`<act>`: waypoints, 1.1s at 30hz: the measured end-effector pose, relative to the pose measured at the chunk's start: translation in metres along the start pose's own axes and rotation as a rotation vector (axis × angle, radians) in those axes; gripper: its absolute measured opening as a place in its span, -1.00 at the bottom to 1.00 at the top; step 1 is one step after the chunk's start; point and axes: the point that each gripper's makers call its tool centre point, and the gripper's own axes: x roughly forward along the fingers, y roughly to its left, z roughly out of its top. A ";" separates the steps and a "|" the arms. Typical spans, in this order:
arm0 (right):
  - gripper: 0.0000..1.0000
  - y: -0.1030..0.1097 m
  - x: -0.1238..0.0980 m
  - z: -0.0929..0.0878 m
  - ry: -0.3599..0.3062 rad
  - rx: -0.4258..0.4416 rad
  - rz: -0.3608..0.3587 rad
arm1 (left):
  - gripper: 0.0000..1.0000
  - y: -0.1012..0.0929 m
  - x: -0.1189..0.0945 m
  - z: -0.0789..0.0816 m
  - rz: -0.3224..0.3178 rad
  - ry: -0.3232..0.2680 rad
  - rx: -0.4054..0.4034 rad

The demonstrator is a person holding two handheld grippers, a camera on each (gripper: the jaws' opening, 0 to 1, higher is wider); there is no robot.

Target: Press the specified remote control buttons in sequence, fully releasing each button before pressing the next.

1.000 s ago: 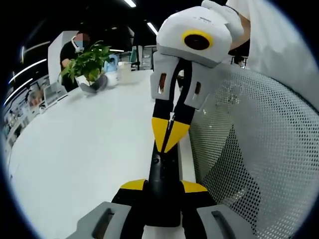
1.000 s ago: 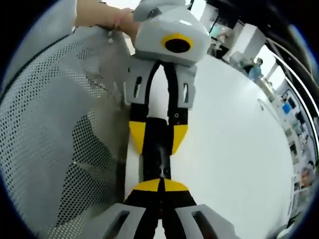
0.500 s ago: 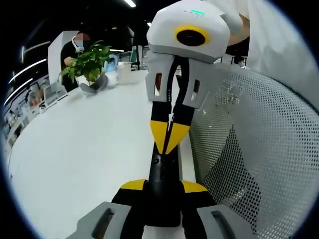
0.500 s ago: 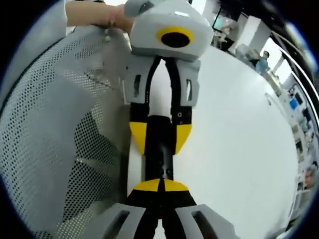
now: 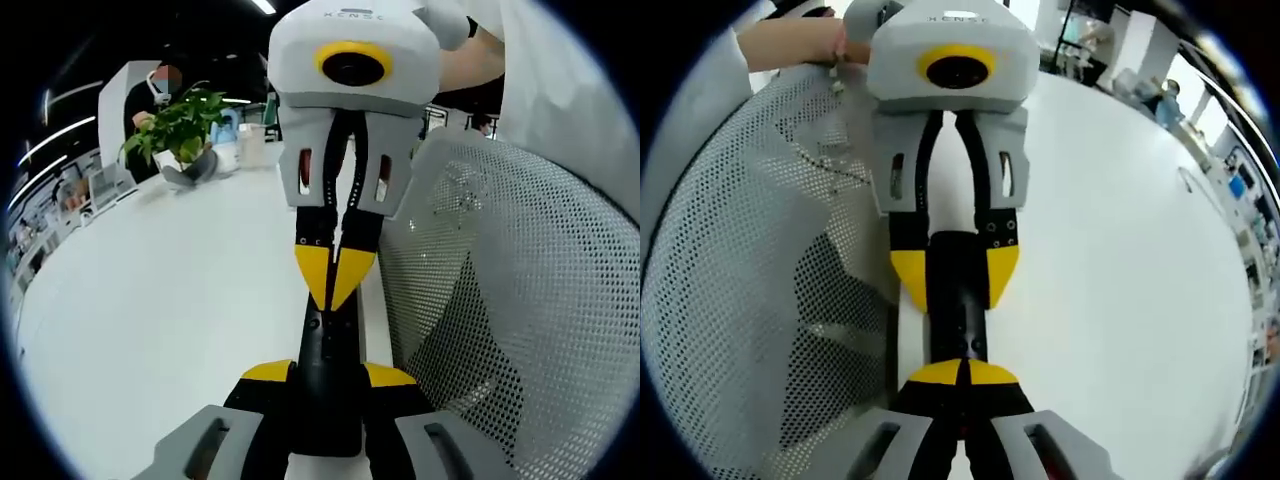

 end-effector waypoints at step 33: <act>-1.00 0.001 -0.002 -0.007 -0.007 0.080 -0.016 | -0.49 0.000 0.004 0.002 0.006 0.025 0.013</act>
